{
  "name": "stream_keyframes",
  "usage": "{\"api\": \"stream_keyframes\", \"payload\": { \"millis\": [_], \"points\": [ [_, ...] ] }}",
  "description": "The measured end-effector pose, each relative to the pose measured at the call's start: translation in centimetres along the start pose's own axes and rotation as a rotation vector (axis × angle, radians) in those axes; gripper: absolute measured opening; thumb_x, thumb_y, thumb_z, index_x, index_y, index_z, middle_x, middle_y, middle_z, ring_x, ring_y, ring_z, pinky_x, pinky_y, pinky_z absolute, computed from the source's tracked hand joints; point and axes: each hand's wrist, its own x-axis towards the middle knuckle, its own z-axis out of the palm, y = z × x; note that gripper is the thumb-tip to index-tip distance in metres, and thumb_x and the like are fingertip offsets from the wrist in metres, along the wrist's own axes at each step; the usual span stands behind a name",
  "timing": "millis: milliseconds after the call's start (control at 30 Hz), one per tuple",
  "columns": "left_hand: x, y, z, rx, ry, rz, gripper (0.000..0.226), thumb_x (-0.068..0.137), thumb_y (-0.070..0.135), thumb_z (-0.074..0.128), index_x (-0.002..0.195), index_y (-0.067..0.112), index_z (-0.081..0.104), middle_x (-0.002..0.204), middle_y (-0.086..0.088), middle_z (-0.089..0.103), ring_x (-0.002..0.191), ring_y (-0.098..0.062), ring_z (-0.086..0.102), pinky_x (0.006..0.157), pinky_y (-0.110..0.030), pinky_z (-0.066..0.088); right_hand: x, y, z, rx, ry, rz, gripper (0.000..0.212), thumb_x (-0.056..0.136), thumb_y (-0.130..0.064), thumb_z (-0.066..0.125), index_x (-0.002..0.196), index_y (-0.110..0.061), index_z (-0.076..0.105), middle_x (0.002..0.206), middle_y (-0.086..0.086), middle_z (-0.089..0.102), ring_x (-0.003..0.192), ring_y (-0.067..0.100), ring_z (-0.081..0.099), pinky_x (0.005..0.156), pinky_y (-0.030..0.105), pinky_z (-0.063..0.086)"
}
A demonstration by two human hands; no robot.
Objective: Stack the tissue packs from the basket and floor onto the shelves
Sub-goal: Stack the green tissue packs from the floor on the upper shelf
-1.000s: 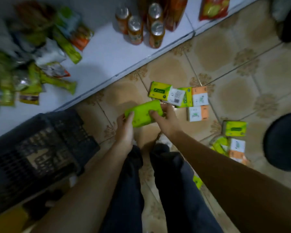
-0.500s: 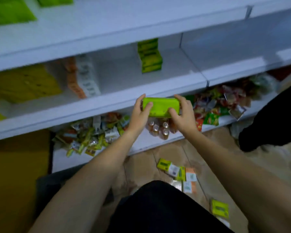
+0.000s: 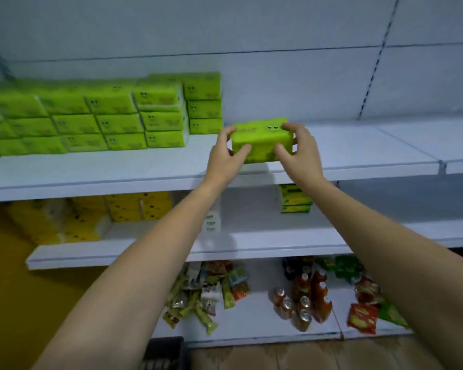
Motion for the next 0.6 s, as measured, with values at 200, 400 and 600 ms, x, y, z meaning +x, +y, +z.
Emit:
{"api": "stream_keyframes", "payload": {
  "millis": [200,400,600],
  "points": [
    [5.2,-4.5,-5.1,0.265,-0.039,-0.051,0.051,0.086,0.018,0.059,0.132,0.013,0.040,0.108,-0.007,0.057,0.083,-0.025,0.056,0.065,-0.024,0.035,3.9,-0.9,8.8,0.026,-0.092,0.117,0.052,0.073,-0.029,0.052,0.123,-0.015,0.051,0.085,0.006,0.050,0.090,0.026,0.052,0.071,0.027,0.038],
    [9.3,-9.7,-7.0,0.379,-0.103,-0.090,0.047,0.090,0.020,0.056,0.133,0.013,0.040,0.123,-0.015,0.054,0.103,-0.030,0.054,0.076,-0.033,0.042,6.8,0.2,15.1,-0.093,-0.181,0.192,0.040,0.085,-0.013,0.054,0.124,-0.011,0.050,0.116,0.014,0.054,0.100,0.028,0.053,0.077,0.029,0.038],
    [12.1,-12.2,-7.6,0.836,0.005,0.283,0.034,0.078,-0.003,0.058,0.108,0.011,0.061,0.123,-0.016,0.051,0.113,-0.033,0.045,0.083,-0.041,0.047,8.8,0.9,18.5,-0.213,-0.122,0.203,0.037,0.086,-0.012,0.054,0.123,-0.011,0.053,0.123,0.015,0.038,0.104,0.030,0.051,0.081,0.030,0.039]
  ]
}}
